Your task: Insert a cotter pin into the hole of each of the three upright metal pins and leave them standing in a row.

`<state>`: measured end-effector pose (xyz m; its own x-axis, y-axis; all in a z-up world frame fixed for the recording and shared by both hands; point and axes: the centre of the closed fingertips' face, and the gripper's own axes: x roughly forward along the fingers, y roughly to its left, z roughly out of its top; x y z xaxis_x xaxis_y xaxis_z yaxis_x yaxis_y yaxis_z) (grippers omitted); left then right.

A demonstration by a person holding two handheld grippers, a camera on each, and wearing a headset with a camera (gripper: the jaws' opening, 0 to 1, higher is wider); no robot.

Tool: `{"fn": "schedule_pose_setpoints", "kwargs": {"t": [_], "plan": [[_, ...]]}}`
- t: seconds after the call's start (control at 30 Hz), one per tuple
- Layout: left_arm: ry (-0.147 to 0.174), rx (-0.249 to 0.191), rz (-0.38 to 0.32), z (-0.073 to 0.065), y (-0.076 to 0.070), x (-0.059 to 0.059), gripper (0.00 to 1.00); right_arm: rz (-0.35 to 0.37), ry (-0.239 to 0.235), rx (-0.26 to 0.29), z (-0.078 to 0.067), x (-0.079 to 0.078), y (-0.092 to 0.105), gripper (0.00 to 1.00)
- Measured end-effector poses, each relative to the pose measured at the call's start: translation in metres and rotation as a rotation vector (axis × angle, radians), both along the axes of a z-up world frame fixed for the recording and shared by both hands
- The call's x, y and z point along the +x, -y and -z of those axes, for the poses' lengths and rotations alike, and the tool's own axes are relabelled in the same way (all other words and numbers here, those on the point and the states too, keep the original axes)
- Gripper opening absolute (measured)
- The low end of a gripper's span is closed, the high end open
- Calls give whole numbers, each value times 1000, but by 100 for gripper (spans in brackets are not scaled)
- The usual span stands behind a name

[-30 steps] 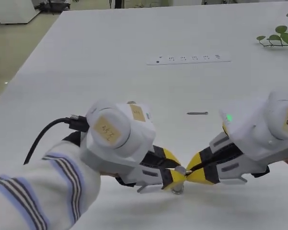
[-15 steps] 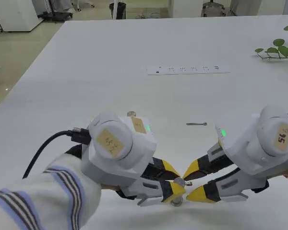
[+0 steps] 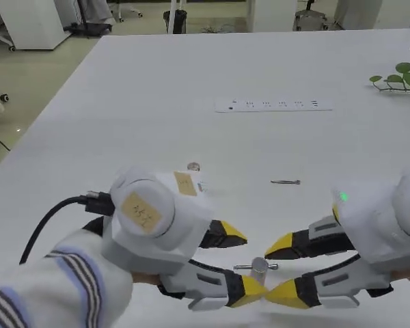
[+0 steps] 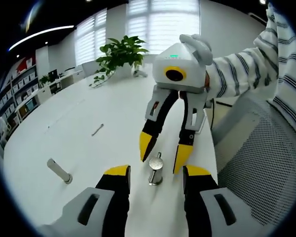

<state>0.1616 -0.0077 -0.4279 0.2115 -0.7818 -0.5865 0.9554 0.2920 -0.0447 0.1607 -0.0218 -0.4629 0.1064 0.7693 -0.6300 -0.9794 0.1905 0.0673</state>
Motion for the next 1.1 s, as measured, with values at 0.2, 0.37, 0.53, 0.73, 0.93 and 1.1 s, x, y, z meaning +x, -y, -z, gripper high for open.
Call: {"fn": "schedule_pose_setpoints", "kwargs": {"t": [0.2, 0.37, 0.53, 0.73, 0.93, 1.1], "plan": [[-16, -77, -78, -16, -15, -7, 56, 26, -20, 42, 1, -3, -4, 32], [-15, -146, -173, -29, -32, -9, 75, 53, -36, 83, 1, -4, -10, 34], [-22, -165, -236, -32, -53, -17, 85, 65, -54, 108, 4, -5, -15, 37], [-31, -157, -294, -29, -73, -25, 97, 73, -69, 112, 10, -8, -17, 40], [-39, -159, -359, -26, -87, -28, 99, 87, -79, 118, 15, -9, -18, 41], [-45, -160, -393, -24, -94, -29, 99, 93, -82, 126, 17, -10, -19, 42]]}}
